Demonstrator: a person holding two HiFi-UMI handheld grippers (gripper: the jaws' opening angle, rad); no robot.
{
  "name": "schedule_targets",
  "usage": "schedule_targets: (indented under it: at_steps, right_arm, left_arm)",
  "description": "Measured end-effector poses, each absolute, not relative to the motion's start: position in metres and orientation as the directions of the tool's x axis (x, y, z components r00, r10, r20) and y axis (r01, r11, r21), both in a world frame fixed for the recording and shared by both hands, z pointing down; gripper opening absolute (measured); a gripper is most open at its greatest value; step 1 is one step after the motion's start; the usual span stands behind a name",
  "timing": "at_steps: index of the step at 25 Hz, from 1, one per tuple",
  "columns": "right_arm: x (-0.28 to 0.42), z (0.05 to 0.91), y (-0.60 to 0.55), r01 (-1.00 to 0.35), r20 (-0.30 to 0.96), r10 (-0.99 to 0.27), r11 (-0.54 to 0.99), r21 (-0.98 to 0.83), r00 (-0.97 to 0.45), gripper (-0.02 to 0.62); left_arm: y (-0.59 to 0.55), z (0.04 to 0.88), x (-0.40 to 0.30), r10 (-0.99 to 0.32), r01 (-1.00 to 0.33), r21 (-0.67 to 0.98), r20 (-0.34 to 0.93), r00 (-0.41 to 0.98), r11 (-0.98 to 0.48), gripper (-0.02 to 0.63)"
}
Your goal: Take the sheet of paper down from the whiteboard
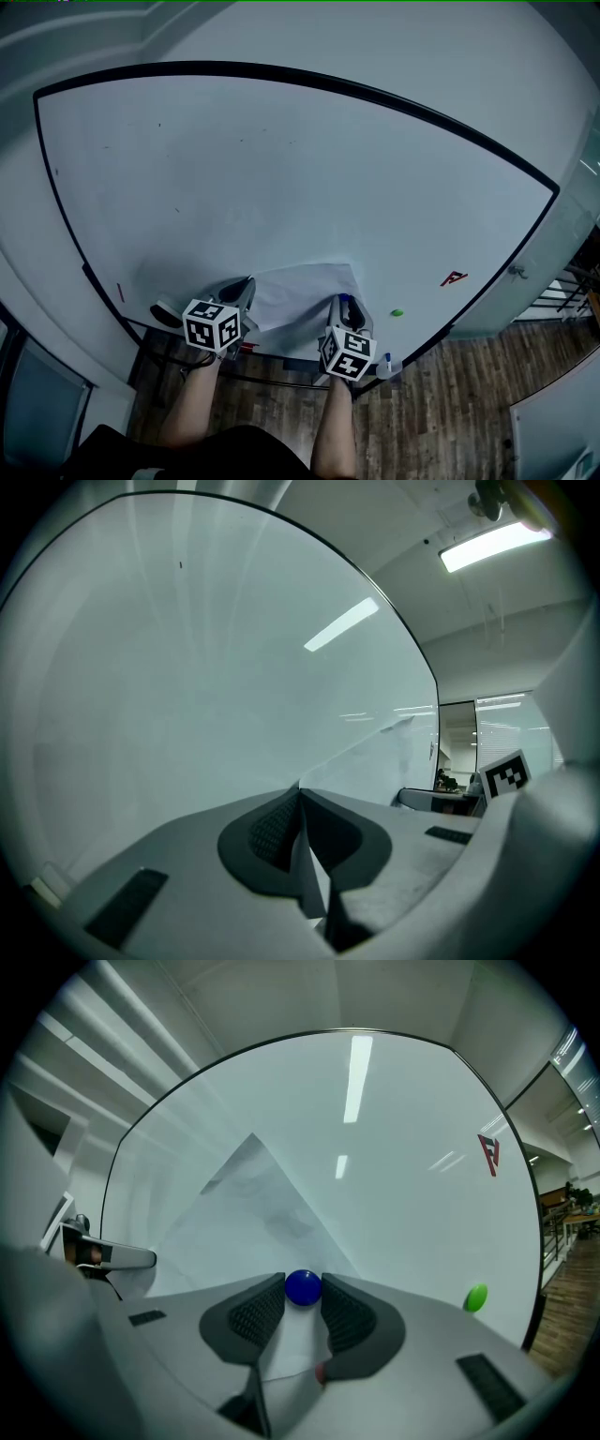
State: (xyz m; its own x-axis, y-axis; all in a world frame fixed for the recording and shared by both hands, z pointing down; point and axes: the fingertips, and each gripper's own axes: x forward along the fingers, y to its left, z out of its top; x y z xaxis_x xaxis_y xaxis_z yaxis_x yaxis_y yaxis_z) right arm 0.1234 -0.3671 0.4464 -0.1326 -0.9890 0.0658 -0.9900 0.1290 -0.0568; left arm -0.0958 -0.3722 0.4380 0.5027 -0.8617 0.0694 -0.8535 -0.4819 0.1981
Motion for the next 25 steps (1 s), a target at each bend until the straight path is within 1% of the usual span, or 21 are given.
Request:
schedule_targets:
  at_steps: [25]
  right_arm:
    - [0.129, 0.446, -0.367, -0.991, 0.090, -0.987, 0.130, -0.035, -0.133, 0.130]
  left_arm:
    - [-0.371, 0.456, -0.106, -0.875, -0.876, 0.186, 0.116, 0.469, -0.445, 0.020]
